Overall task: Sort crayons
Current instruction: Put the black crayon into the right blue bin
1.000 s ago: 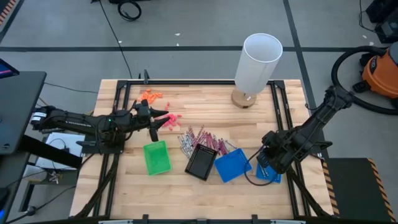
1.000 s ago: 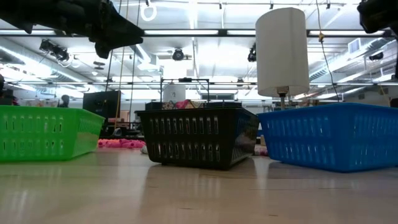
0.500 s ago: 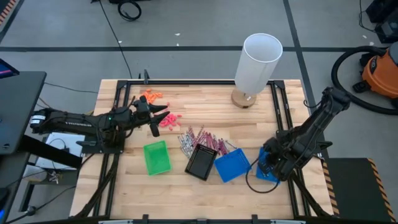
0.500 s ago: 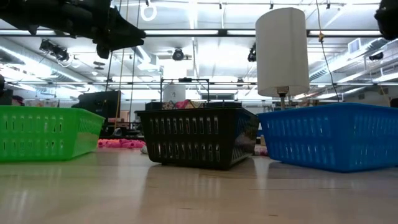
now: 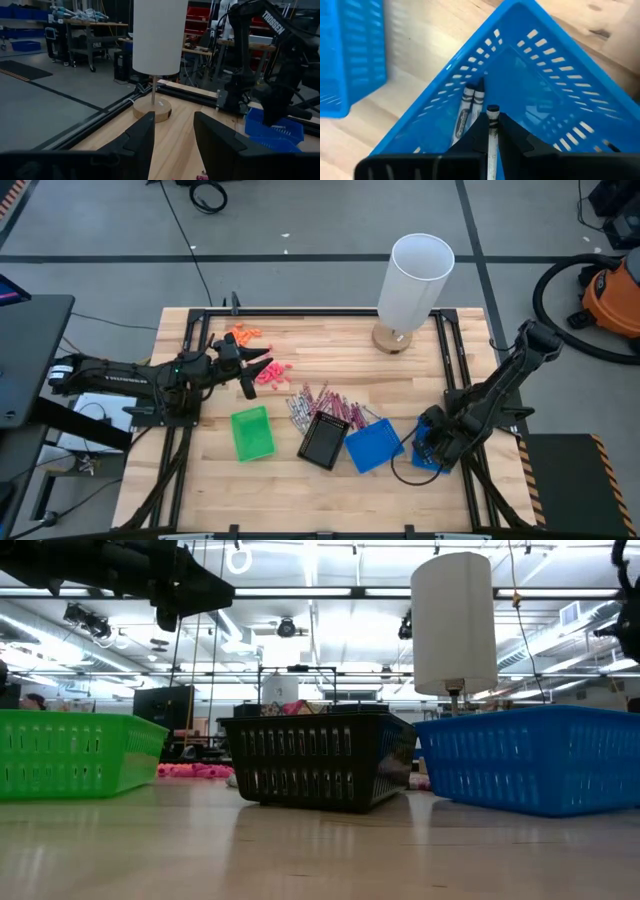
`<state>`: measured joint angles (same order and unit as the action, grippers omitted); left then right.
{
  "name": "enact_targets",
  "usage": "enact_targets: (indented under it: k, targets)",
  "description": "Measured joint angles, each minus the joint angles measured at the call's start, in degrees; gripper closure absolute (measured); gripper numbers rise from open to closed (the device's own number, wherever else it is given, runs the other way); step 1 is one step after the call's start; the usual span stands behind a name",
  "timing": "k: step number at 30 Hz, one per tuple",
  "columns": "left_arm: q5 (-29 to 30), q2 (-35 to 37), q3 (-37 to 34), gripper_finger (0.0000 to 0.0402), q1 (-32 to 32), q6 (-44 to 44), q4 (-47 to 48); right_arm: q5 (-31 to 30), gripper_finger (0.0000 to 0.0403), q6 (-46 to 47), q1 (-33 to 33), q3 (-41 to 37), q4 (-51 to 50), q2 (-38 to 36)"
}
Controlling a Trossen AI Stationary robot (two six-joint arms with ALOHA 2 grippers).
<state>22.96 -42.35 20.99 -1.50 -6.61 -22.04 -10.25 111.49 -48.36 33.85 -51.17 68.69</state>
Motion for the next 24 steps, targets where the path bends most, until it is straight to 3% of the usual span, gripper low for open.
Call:
enact_targets:
  k: [16,24]
  targets:
    - [0.0,0.0,0.0,0.0253,0.0,0.0,0.0,1.9,0.0298,0.9,0.6,-1.9,2.2,-1.4]
    - [0.0,0.0,0.0,0.0253,0.0,0.0,0.0,1.4,0.03,-3.6,2.9,7.5,-10.7,-3.7]
